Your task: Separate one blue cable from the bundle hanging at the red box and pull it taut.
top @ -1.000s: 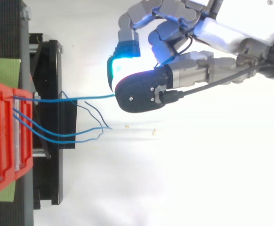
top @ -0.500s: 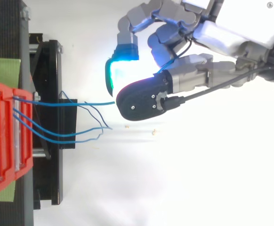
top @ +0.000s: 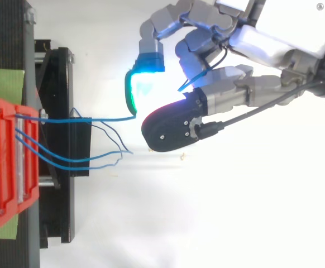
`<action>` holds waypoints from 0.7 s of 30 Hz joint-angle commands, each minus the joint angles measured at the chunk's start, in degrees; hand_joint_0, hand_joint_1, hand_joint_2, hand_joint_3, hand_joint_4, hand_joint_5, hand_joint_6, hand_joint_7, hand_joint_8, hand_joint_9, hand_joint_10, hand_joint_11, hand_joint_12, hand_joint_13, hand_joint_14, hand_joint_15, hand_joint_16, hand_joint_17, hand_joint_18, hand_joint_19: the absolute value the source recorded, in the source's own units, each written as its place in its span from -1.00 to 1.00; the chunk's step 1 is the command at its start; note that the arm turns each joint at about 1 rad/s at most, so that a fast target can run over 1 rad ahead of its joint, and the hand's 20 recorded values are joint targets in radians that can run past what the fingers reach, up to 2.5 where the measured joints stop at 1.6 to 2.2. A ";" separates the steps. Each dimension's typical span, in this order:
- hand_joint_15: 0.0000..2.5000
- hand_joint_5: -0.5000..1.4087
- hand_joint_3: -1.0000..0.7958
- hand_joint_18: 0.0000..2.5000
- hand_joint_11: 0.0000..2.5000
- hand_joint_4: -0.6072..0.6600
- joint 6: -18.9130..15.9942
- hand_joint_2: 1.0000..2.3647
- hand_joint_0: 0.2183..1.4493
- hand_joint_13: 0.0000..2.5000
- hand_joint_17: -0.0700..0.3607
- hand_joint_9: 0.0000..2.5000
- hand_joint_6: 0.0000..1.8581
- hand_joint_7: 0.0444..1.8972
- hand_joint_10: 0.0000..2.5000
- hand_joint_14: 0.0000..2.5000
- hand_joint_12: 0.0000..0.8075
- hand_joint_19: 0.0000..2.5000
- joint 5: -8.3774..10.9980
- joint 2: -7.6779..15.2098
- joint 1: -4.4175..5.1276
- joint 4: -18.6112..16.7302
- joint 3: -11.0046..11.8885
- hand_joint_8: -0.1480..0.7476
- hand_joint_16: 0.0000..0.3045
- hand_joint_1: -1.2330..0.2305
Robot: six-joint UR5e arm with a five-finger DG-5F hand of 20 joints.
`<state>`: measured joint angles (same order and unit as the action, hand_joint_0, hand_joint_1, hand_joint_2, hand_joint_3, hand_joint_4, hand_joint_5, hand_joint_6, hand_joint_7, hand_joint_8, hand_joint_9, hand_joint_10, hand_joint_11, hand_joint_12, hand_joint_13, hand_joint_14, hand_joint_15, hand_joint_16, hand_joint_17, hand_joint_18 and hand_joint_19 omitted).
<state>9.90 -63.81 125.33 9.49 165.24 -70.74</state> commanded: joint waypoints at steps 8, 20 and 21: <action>0.09 -0.66 -0.37 -0.09 0.09 0.24 0.03 -0.99 -0.33 -0.18 -0.21 -0.31 -0.02 0.20 0.54 0.48 -0.12 0.10 0.00 0.00 0.09 0.00 0.07 0.03 -0.71 -0.37; 0.10 -0.65 -0.15 -0.08 0.09 0.18 0.03 -0.97 -0.28 -0.17 -0.20 -0.29 -0.01 0.34 0.53 0.46 -0.11 0.08 0.00 0.00 0.09 0.00 -0.02 0.05 -0.70 -0.41; 0.10 -0.65 -0.12 -0.08 0.10 0.18 0.03 -0.97 -0.28 -0.17 -0.21 -0.29 -0.01 0.38 0.52 0.46 -0.12 0.09 0.00 0.00 0.09 0.09 0.07 0.05 -0.70 -0.41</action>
<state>9.92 -63.81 125.33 9.57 165.24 -70.73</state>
